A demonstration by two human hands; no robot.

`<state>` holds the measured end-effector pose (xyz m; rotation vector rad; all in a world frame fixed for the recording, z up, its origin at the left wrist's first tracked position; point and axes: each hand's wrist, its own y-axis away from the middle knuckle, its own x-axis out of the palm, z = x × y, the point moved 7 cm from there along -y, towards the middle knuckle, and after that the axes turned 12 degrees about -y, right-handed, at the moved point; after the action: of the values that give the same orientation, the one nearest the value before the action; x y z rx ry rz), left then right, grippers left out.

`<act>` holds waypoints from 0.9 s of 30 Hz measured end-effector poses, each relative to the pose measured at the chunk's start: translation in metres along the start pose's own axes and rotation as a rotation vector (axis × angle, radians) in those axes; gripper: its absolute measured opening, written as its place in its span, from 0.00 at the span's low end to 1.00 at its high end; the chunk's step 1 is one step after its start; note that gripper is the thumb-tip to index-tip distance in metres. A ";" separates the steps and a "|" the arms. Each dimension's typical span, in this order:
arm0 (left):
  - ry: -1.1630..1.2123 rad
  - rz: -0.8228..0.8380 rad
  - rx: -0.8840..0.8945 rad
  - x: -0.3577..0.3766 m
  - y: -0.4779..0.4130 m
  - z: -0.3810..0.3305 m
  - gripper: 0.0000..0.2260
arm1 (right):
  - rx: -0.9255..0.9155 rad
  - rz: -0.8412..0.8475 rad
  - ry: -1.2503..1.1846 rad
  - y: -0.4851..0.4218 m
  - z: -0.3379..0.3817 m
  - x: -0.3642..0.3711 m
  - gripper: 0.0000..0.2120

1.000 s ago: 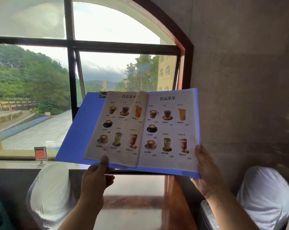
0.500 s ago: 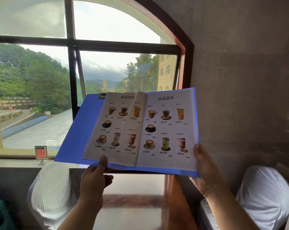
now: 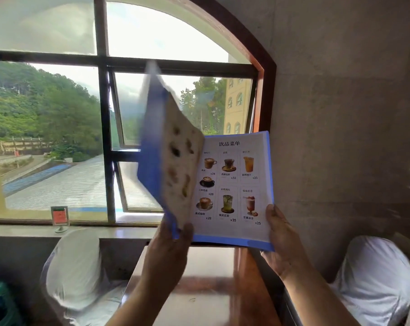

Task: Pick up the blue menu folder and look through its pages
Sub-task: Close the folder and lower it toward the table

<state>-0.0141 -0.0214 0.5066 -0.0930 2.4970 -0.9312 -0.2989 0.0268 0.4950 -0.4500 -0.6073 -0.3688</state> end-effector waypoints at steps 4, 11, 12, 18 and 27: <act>0.074 0.154 0.156 -0.001 -0.006 -0.009 0.41 | 0.067 -0.017 -0.051 0.002 0.000 -0.007 0.10; 0.357 0.056 -0.222 -0.008 -0.034 0.009 0.17 | 0.056 0.155 -0.044 0.006 0.009 0.028 0.19; 0.373 0.037 -0.242 -0.008 -0.034 0.010 0.14 | 0.080 0.163 -0.036 0.006 0.009 0.030 0.23; 0.352 -0.040 -0.257 -0.010 -0.030 0.015 0.04 | 0.095 0.199 0.145 0.011 0.005 0.039 0.22; 0.385 0.094 -0.226 0.004 -0.022 0.024 0.11 | 0.020 0.109 0.207 0.015 0.005 0.018 0.19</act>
<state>-0.0092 -0.0536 0.5033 0.1433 2.9259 -0.6753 -0.2803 0.0379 0.5054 -0.4179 -0.3833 -0.3006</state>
